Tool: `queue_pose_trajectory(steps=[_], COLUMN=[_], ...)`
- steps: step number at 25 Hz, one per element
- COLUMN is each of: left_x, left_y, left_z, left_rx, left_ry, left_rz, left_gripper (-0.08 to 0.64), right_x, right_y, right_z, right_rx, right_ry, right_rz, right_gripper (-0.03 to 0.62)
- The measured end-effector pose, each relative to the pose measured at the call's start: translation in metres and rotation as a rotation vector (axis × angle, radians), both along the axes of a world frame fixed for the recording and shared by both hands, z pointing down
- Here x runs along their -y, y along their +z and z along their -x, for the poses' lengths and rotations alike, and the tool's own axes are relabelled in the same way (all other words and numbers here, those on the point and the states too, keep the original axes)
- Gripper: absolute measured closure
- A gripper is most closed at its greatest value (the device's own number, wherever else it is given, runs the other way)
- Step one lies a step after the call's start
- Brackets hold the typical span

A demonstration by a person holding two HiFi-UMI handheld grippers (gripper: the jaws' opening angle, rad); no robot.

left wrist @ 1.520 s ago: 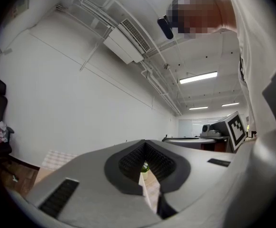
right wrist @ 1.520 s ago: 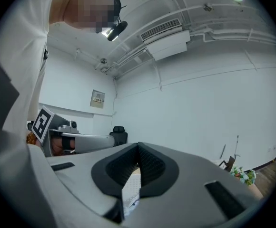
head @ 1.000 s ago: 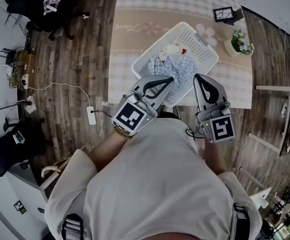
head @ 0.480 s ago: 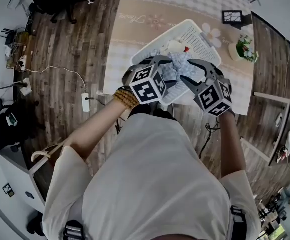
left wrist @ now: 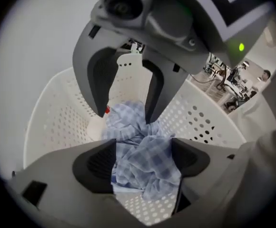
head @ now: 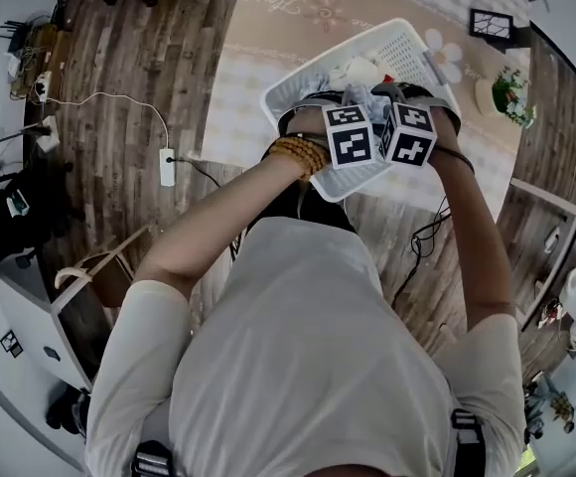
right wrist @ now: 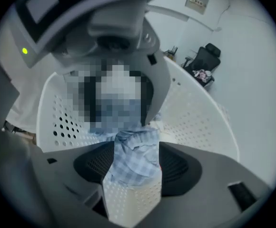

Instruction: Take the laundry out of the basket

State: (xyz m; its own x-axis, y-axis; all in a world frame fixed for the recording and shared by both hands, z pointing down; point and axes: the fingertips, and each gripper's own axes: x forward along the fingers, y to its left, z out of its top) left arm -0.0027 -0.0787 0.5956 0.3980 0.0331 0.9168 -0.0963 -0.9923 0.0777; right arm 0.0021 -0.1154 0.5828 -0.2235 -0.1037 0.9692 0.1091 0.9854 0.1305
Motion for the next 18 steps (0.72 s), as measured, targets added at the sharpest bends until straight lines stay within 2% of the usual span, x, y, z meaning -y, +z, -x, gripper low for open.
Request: queue_pose_trajectory(steps=[2, 4, 8, 12, 16, 18], left_x=[0.002, -0.001, -0.004, -0.004, -0.002, -0.002], left_y=[0.016, 0.035, 0.065, 0.090, 0.104, 0.106], left_z=[-0.001, -0.002, -0.010, -0.012, -0.011, -0.010], left_rx=[0.050, 0.092, 0.126, 0.158, 0.201, 0.205], left_ry=[0.001, -0.004, 0.003, 0.034, 0.076, 0.084], left_rz=[0.011, 0.066, 0.116, 0.093, 0.050, 0.046], left_gripper=[0.181, 0.178, 0.156, 0.155, 0.150, 0.204], right_x=[-0.001, -0.001, 0.000, -0.001, 0.002, 0.001], right_y=[0.025, 0.045, 0.081, 0.104, 0.114, 0.115], right_z=[-0.007, -0.012, -0.026, -0.030, -0.027, -0.025], right_rx=[-0.060, -0.093, -0.141, -0.138, -0.112, -0.090], right_ry=[-0.050, -0.090, -0.185, -0.278, -0.287, -0.280], right_rz=[0.039, 0.073, 0.117, 0.141, 0.160, 0.171], right_gripper=[0.278, 0.278, 0.278, 0.276, 0.319, 0.352])
